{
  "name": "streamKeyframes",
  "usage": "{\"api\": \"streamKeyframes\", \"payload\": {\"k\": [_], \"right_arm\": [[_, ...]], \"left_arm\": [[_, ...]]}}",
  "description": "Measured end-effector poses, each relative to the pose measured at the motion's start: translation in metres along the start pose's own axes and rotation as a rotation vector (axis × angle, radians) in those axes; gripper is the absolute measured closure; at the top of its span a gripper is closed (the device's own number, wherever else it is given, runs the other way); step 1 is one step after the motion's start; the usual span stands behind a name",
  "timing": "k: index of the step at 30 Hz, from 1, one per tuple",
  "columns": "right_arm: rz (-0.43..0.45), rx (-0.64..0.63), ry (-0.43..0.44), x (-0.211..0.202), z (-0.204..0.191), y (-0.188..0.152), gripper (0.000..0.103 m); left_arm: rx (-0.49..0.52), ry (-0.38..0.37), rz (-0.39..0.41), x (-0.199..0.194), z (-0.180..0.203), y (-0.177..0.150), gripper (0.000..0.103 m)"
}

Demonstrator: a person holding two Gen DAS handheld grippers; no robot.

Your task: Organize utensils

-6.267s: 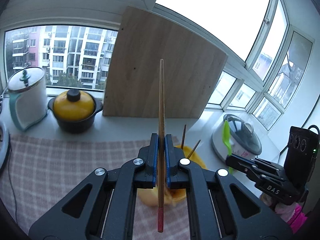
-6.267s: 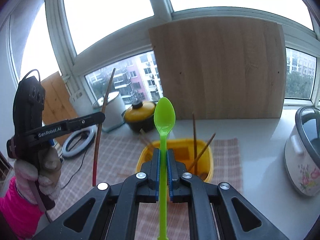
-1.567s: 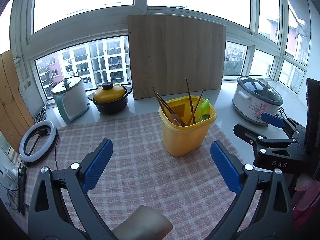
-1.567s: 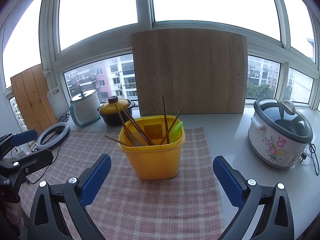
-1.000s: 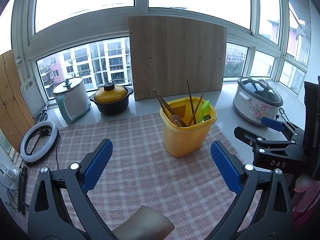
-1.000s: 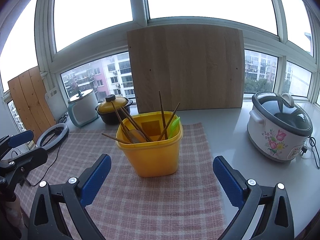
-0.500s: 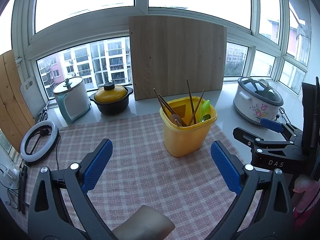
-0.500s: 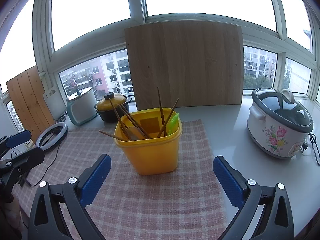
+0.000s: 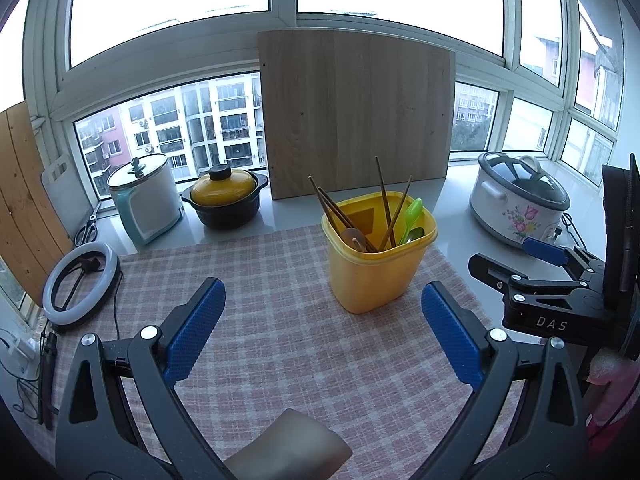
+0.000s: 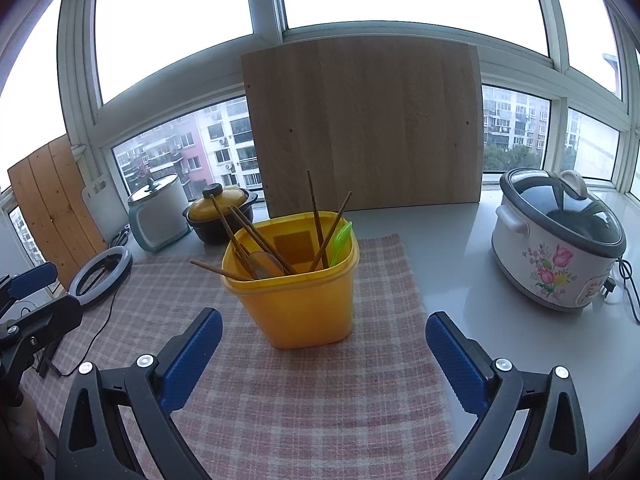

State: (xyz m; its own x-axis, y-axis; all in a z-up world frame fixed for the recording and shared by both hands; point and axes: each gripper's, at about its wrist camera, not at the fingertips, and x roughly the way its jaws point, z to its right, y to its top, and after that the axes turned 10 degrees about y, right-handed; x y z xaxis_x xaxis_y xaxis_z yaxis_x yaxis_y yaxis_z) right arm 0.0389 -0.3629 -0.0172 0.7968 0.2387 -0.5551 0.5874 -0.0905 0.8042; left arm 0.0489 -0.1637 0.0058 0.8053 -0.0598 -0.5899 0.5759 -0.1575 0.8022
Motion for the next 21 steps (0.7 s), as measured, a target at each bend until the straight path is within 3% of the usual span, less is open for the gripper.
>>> {"api": "streamKeyframes", "payload": {"k": [21], "right_arm": [[-0.03,0.023,-0.002,0.011,0.004,-0.003,0.0]], "left_arm": [[0.008,0.026,0.0,0.007,-0.003,-0.006,0.003]]}}
